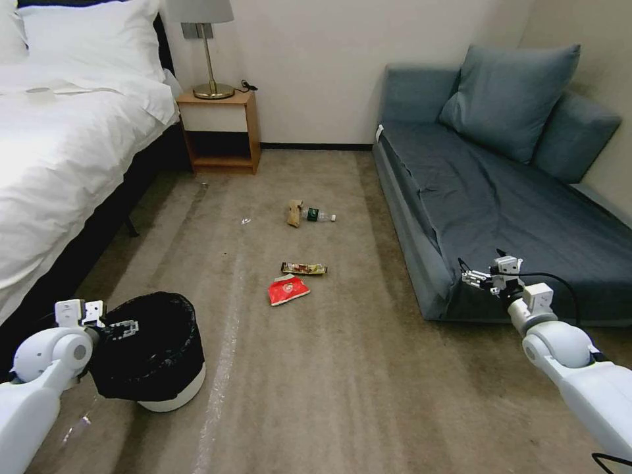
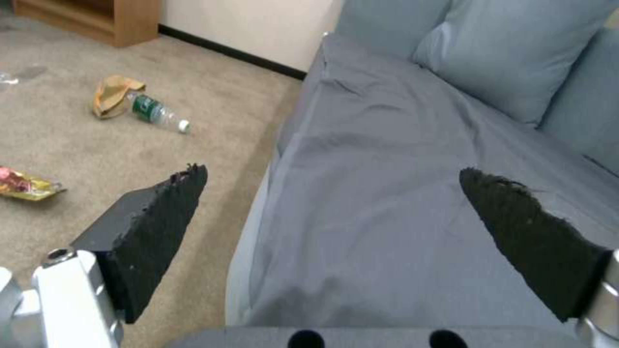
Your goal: Pick up the trash bin, then pick up the garbage on the floor and place it into the trash bin.
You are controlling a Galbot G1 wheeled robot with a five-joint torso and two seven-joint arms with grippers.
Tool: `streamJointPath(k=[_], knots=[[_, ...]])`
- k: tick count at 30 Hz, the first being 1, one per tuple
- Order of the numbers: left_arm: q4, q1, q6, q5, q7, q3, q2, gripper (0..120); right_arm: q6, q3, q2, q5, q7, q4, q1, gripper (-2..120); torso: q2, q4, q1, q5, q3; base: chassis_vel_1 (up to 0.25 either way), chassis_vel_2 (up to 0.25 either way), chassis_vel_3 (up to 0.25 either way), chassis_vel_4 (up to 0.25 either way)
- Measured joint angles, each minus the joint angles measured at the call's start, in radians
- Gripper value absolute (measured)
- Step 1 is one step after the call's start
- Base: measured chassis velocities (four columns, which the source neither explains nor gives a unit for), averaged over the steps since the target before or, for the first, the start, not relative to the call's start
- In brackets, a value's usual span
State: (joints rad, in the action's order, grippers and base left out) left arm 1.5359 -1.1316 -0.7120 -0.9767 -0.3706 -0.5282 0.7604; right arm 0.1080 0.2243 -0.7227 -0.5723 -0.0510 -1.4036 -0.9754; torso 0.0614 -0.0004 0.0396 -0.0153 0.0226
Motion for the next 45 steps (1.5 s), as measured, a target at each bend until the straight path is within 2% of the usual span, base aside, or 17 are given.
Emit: streamJointPath(k=[8,12,13,14,17,20,22,26,28,31,32,34,35,37,39,40,45], knots=[[-0.042,0.004,0.015,0.050,0.044,-0.004,-0.004,99,0.003,-0.032,-0.036,0.007,-0.002,0.016,0.025,100,0.000,0.0002,0.000,0.0001,0.000,0.000,0.000,0.000,0.000],[-0.062,0.002,0.022,0.086,0.060,0.007,0.018,99,0.003,-0.044,-0.044,0.005,-0.006,0.019,0.038,100,0.000,0.0002,0.000,0.0001,0.000,0.000,0.000,0.000,0.000],[-0.076,0.007,0.027,0.103,0.064,0.014,0.034,99,0.003,-0.047,-0.046,0.003,-0.007,0.019,0.041,100,0.000,0.0004,0.000,-0.0001,0.000,0.000,0.000,0.000,0.000],[-0.090,0.018,0.031,0.114,0.064,0.017,0.049,99,0.003,-0.048,-0.047,0.003,-0.007,0.019,0.041,100,0.000,0.0004,0.000,0.0014,0.000,0.000,0.000,0.000,0.000],[-0.113,0.035,0.034,0.132,0.065,0.026,0.069,98,0.003,-0.049,-0.047,0.003,-0.007,0.021,0.038,100,0.000,0.0008,0.000,0.0026,0.000,0.000,0.000,0.000,0.000],[-0.122,0.043,0.035,0.139,0.068,0.031,0.074,95,0.003,-0.049,-0.047,0.003,-0.007,0.021,0.035,100,0.000,0.0010,0.000,0.0025,0.000,0.000,0.000,0.000,0.000],[-0.140,0.059,0.037,0.160,0.075,0.044,0.077,84,0.003,-0.050,-0.047,0.004,-0.007,0.019,0.025,100,0.001,0.0009,0.000,0.0025,-0.001,0.000,0.000,0.000,0.000],[-0.145,0.063,0.038,0.167,0.078,0.050,0.072,77,0.005,-0.051,-0.048,0.005,-0.007,0.018,0.022,100,0.000,0.0005,0.000,0.0018,0.000,0.000,0.000,0.000,0.000],[-0.143,0.063,0.039,0.177,0.085,0.056,0.055,67,0.007,-0.052,-0.048,0.005,-0.007,0.016,0.022,100,0.000,-0.0002,0.000,-0.0003,0.000,0.000,0.000,0.000,0.000],[-0.132,0.056,0.041,0.182,0.093,0.058,0.041,57,0.008,-0.052,-0.046,0.003,-0.007,0.010,0.022,100,0.000,-0.0004,0.000,-0.0014,0.000,0.000,0.000,0.000,0.000],[-0.132,0.056,0.041,0.182,0.093,0.058,0.041,57,0.008,-0.052,-0.046,0.003,-0.007,0.010,0.022,100,0.000,-0.0004,0.000,-0.0014,0.000,0.000,0.000,0.000,0.000],[-0.115,0.049,0.042,0.182,0.099,0.059,0.028,45,0.008,-0.052,-0.039,0.000,-0.011,0.001,0.022,100,0.000,-0.0004,0.000,-0.0019,0.000,0.000,0.000,0.000,0.000],[-0.115,0.049,0.042,0.182,0.099,0.059,0.028,45,0.008,-0.052,-0.039,0.000,-0.011,0.001,0.022,100,0.000,-0.0004,0.000,-0.0019,0.000,0.000,0.000,0.000,0.000],[-0.100,0.046,0.041,0.179,0.107,0.061,0.018,34,0.008,-0.050,-0.031,-0.004,-0.014,-0.007,0.021,100,0.000,-0.0007,0.000,-0.0021,0.000,0.000,0.000,0.000,0.000],[-0.095,0.046,0.040,0.177,0.111,0.061,0.015,30,0.008,-0.046,-0.027,-0.006,-0.015,-0.010,0.019,100,0.000,-0.0008,0.000,-0.0019,0.000,0.000,0.000,0.000,0.000],[-0.086,0.047,0.039,0.175,0.114,0.062,0.008,24,0.008,-0.039,-0.023,-0.009,-0.016,-0.013,0.017,100,0.000,-0.0007,0.000,-0.0012,0.000,0.000,0.000,0.000,0.000],[-0.080,0.054,0.042,0.186,0.115,0.066,-0.003,14,0.008,-0.021,-0.018,-0.012,-0.017,-0.018,0.005,100,0.000,-0.0001,0.000,-0.0006,0.000,0.000,0.000,0.000,0.000]])
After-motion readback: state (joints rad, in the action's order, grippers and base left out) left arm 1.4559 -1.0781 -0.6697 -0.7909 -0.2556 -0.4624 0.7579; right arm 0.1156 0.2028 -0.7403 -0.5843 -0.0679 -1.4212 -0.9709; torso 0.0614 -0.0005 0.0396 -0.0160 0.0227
